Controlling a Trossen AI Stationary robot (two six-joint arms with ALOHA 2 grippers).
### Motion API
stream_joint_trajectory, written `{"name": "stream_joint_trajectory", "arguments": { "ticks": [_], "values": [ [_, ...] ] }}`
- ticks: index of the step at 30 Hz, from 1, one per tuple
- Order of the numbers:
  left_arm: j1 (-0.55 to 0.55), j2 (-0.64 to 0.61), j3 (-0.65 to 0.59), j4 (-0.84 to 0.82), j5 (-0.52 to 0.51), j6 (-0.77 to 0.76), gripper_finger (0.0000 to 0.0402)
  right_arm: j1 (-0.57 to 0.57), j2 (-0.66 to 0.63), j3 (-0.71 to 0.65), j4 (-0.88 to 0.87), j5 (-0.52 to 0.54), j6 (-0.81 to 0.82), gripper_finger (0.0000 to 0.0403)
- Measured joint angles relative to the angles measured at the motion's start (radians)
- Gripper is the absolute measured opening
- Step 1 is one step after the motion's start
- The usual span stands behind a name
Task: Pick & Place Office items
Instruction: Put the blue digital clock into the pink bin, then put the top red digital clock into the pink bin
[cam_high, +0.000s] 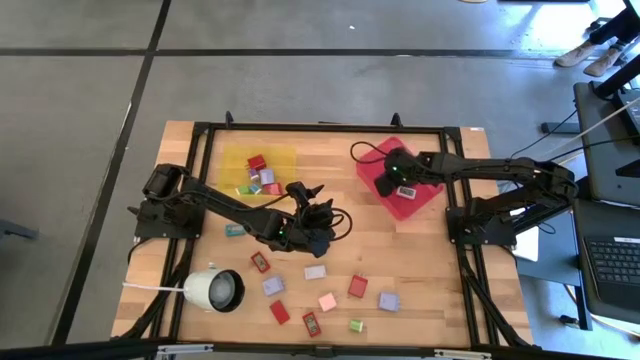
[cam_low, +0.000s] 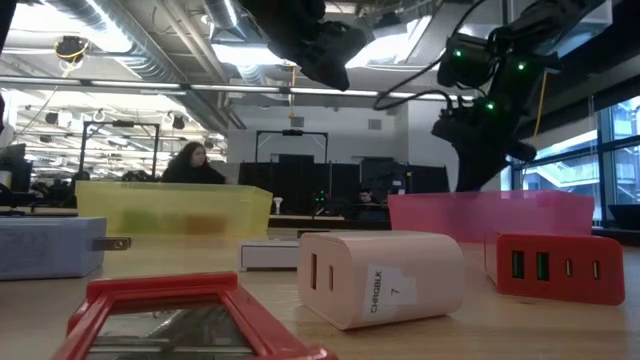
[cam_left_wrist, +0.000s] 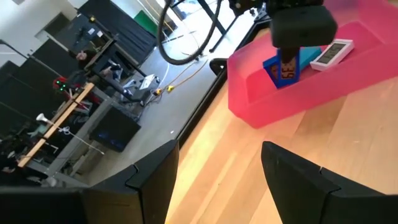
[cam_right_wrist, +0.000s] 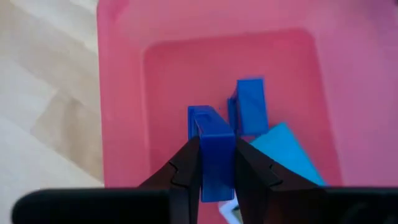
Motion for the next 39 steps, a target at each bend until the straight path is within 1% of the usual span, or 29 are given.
{"name": "stream_joint_trajectory", "arguments": {
  "ticks": [4, 10, 13, 20, 24, 28, 31, 35, 39],
  "values": [
    [0.000, 0.000, 0.000, -0.003, 0.000, 0.001, 0.0226, 0.007, 0.000, -0.025, 0.001, -0.036, 0.000, 0.0075],
    [0.000, 0.000, 0.000, -0.006, 0.000, 0.000, 0.0226, 0.024, 0.000, -0.033, 0.017, -0.036, -0.003, 0.0078],
    [0.000, 0.000, 0.000, -0.006, 0.000, 0.001, 0.0226, 0.028, 0.000, -0.033, 0.049, -0.036, -0.038, 0.0087],
    [0.000, 0.000, 0.000, -0.007, 0.000, 0.003, 0.0226, 0.028, 0.000, -0.033, 0.082, -0.041, -0.130, 0.0135],
    [0.000, 0.000, 0.000, -0.007, 0.021, 0.002, 0.0226, 0.028, 0.000, -0.033, 0.082, -0.047, -0.135, 0.0172],
    [0.000, 0.000, 0.000, -0.011, 0.105, 0.001, 0.0226, 0.028, 0.000, -0.021, 0.070, -0.048, -0.152, 0.0206],
    [0.000, 0.000, 0.000, -0.059, 0.222, -0.025, 0.0226, 0.028, 0.000, 0.031, 0.025, -0.092, -0.200, 0.0225],
    [0.000, 0.000, 0.000, -0.210, 0.369, -0.115, 0.0226, 0.028, -0.001, 0.138, -0.054, -0.147, -0.265, 0.0241],
    [0.017, 0.000, 0.000, -0.452, 0.509, -0.263, 0.0226, 0.028, -0.001, 0.235, -0.071, -0.151, -0.331, 0.0247]
  ]
}}
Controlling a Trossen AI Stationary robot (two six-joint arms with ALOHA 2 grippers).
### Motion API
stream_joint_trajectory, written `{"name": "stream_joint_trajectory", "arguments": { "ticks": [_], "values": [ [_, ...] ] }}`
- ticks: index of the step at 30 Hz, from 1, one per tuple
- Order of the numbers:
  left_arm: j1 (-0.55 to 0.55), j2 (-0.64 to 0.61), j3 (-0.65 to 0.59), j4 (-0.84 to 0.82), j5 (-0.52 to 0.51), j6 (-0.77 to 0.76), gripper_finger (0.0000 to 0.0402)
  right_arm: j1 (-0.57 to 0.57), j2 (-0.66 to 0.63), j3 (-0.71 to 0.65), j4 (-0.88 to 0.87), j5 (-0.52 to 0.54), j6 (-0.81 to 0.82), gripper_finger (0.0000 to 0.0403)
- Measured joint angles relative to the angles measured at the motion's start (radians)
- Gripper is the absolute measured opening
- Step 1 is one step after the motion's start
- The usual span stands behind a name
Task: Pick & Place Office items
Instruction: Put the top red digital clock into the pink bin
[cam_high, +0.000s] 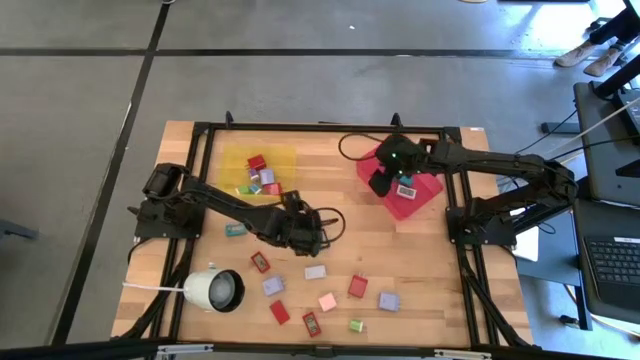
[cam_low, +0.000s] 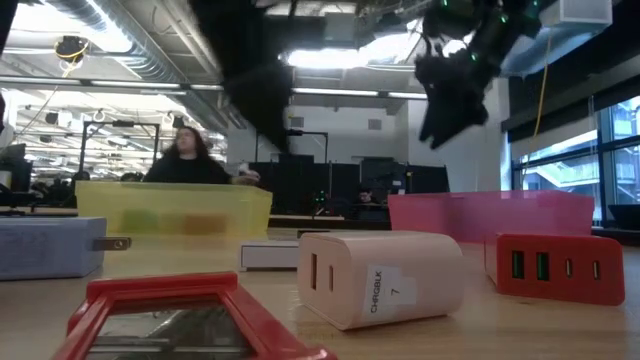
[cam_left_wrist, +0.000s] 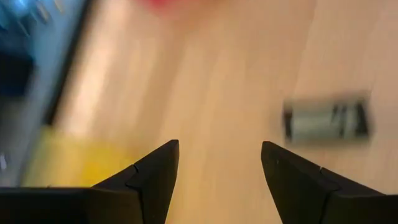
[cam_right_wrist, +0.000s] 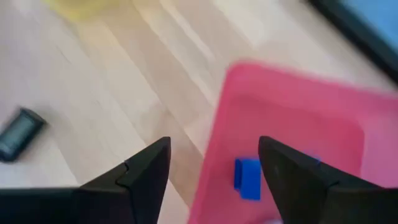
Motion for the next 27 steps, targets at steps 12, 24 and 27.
{"name": "stream_joint_trajectory", "arguments": {
  "ticks": [12, 24, 27],
  "values": [
    [-0.011, 0.001, -0.031, -0.396, 0.583, 0.256, 0.0226, 0.000, -0.001, 0.064, 0.082, 0.003, -0.096, 0.0247],
    [-0.154, 0.001, -0.130, -0.270, 0.649, 0.434, 0.0226, 0.000, -0.001, 0.064, 0.093, 0.003, -0.096, 0.0247],
    [-0.171, 0.001, -0.130, -0.270, 0.619, 0.467, 0.0226, 0.000, -0.001, 0.064, 0.103, 0.003, -0.093, 0.0247]
  ]
}}
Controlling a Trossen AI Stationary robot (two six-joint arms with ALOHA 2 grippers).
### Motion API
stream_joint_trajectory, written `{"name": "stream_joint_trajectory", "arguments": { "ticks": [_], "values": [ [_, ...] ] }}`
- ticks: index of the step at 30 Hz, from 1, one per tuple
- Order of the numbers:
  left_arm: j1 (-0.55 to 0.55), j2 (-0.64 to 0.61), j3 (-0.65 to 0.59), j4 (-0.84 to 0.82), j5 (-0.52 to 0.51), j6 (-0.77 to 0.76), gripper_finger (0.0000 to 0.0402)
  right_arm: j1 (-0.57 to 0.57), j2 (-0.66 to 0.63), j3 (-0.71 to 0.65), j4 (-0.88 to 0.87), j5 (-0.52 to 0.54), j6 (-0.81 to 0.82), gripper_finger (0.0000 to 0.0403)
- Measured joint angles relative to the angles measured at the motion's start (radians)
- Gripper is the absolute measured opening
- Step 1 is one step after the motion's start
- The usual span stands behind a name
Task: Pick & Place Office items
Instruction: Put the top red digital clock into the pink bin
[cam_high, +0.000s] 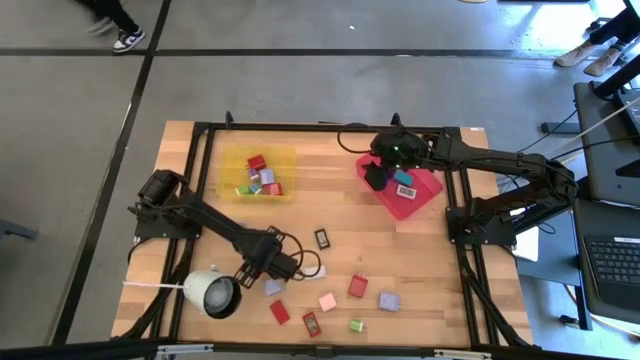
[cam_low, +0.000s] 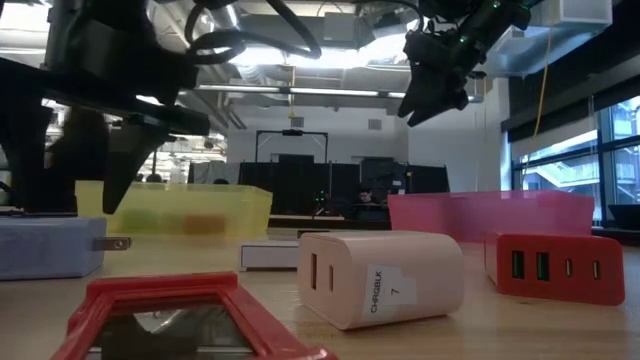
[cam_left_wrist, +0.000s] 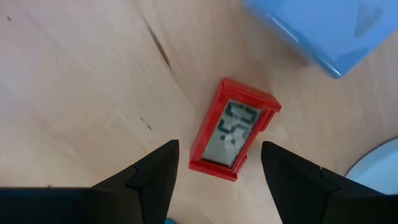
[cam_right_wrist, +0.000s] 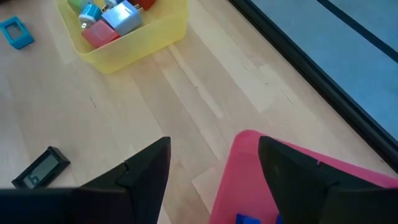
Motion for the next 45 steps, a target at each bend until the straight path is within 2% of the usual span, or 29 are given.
{"name": "stream_joint_trajectory", "arguments": {
  "ticks": [14, 18, 21, 24, 29, 36, 40, 45],
  "values": [
    [-0.014, 0.000, 0.000, 0.076, 0.017, 0.045, 0.0226, 0.000, 0.000, 0.000, 0.008, 0.000, 0.004, 0.0247],
    [-0.013, 0.000, -0.020, 0.094, 0.086, 0.004, 0.0226, 0.000, 0.000, 0.000, 0.009, 0.000, 0.004, 0.0247],
    [-0.018, 0.000, -0.052, 0.096, 0.094, 0.002, 0.0226, 0.000, 0.000, 0.000, 0.014, 0.000, 0.004, 0.0247],
    [-0.018, -0.004, -0.079, 0.107, 0.053, 0.012, 0.0226, 0.000, 0.000, 0.000, 0.027, 0.000, 0.004, 0.0247],
    [-0.016, 0.000, -0.088, 0.112, -0.089, 0.018, 0.0226, 0.000, 0.000, 0.000, 0.035, 0.000, 0.004, 0.0247],
    [-0.009, 0.001, -0.090, 0.146, -0.102, 0.043, 0.0226, 0.000, 0.000, 0.000, 0.035, 0.000, 0.004, 0.0247],
    [-0.009, 0.001, -0.090, 0.141, -0.085, -0.028, 0.0226, 0.000, 0.000, 0.000, 0.035, 0.000, 0.004, 0.0247],
    [-0.003, 0.001, -0.087, 0.141, -0.087, -0.220, 0.0226, 0.000, 0.000, 0.000, 0.035, 0.000, 0.003, 0.0247]
  ]
}}
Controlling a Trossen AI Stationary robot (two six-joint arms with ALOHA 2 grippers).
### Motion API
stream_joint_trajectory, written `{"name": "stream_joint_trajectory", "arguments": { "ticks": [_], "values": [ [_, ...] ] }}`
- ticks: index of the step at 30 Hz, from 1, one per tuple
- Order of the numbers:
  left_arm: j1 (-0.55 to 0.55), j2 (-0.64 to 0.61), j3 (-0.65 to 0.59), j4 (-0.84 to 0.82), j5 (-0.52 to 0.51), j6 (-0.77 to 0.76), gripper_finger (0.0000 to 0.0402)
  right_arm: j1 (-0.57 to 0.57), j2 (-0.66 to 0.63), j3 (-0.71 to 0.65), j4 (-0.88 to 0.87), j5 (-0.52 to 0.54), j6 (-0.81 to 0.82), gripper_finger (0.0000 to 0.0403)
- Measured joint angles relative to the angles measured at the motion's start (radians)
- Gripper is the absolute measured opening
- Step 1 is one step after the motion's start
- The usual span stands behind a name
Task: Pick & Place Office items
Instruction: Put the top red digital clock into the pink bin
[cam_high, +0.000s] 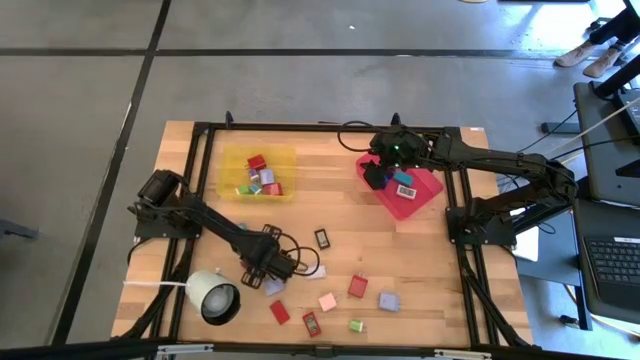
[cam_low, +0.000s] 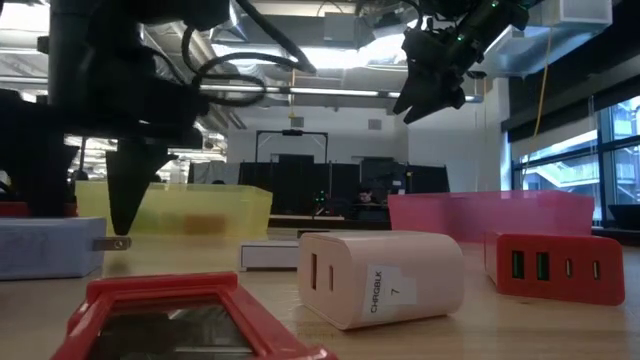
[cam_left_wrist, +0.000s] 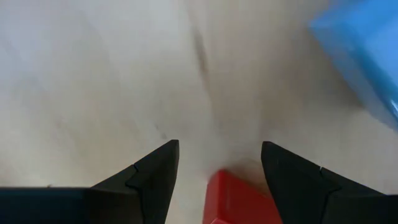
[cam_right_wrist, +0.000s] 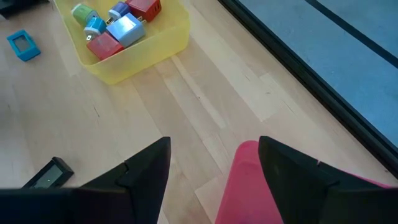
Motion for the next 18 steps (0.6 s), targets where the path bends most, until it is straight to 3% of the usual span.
{"name": "stream_joint_trajectory", "arguments": {
  "ticks": [4, 12, 18],
  "values": [
    [0.028, 0.000, 0.000, -0.010, 0.004, -0.177, 0.0226, 0.000, 0.000, 0.000, 0.000, 0.000, -0.003, 0.0247],
    [0.116, 0.000, 0.000, -0.089, 0.174, -0.535, 0.0226, 0.000, 0.000, 0.000, 0.000, 0.000, -0.003, 0.0247],
    [0.149, 0.000, 0.000, -0.166, 0.240, -0.681, 0.0226, 0.000, 0.000, 0.000, 0.000, 0.000, -0.002, 0.0247]
  ]
}}
